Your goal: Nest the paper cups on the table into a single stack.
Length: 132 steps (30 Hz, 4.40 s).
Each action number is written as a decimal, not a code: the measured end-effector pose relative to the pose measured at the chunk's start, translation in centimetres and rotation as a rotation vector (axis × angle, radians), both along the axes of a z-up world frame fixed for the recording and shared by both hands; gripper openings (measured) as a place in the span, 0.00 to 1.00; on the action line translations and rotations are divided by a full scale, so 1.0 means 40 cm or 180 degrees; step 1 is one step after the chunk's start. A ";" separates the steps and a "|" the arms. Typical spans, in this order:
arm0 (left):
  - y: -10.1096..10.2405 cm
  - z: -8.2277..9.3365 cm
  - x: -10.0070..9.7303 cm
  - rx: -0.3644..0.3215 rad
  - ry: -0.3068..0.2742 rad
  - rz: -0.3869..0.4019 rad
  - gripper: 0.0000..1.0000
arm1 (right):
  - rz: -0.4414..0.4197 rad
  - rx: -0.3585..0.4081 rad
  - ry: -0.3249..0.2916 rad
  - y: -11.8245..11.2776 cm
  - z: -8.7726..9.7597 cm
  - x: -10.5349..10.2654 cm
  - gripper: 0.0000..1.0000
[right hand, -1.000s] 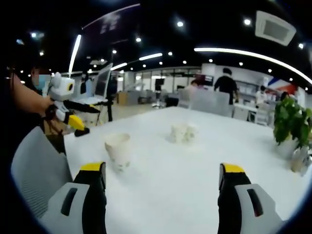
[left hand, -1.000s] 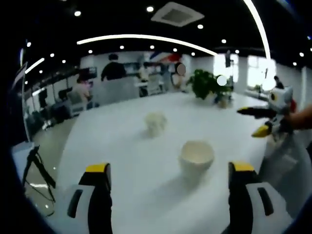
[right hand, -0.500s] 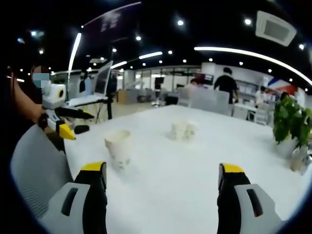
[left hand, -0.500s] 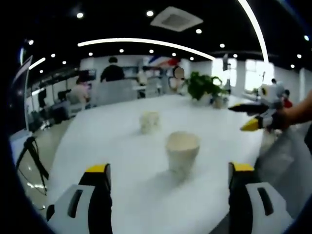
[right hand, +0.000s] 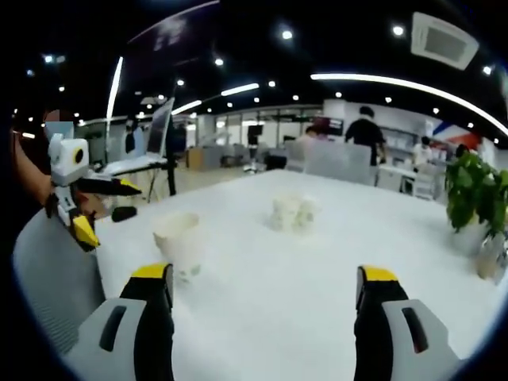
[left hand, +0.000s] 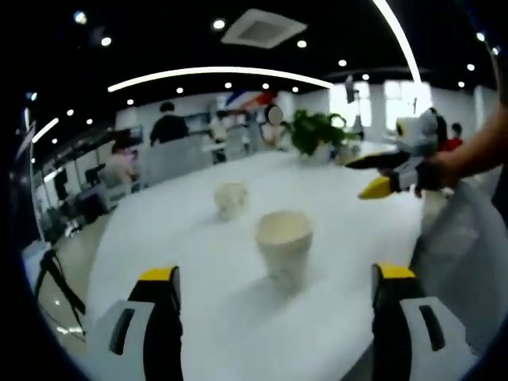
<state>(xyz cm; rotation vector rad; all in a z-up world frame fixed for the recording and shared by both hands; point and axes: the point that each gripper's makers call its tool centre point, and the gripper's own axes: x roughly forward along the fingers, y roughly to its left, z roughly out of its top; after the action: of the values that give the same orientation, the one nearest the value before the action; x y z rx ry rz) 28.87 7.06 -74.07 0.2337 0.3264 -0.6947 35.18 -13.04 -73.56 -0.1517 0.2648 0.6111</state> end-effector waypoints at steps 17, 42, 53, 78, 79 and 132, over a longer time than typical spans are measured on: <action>0.004 -0.016 0.003 -0.0164 0.0234 0.0035 1.00 | -0.0107 -0.0049 0.0219 -0.041 -0.073 0.342 0.93; 0.009 -0.037 0.007 0.0047 0.0247 0.0089 1.00 | 0.0054 -0.0118 0.0304 0.028 -0.155 0.702 0.79; 0.047 -0.037 0.035 -0.0142 0.0331 0.0388 0.99 | 0.0057 -0.0104 0.0440 0.098 -0.232 0.749 0.64; 0.043 -0.029 0.032 -0.0138 0.0317 0.0396 0.99 | 0.0032 0.0023 0.0691 0.090 -0.157 0.693 0.36; 0.044 -0.029 0.032 -0.0143 0.0317 0.0395 0.99 | 0.0026 0.0044 0.0692 0.088 -0.145 0.692 0.36; -0.113 0.248 0.068 -0.0578 -0.0105 -0.0561 0.85 | 0.1332 -0.0117 0.0858 0.253 0.122 0.055 0.35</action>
<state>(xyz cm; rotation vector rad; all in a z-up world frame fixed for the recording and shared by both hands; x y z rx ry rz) 31.57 2.56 -64.16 0.1016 0.2109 -0.8886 37.36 -2.92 -68.69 -0.1613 0.5119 1.0451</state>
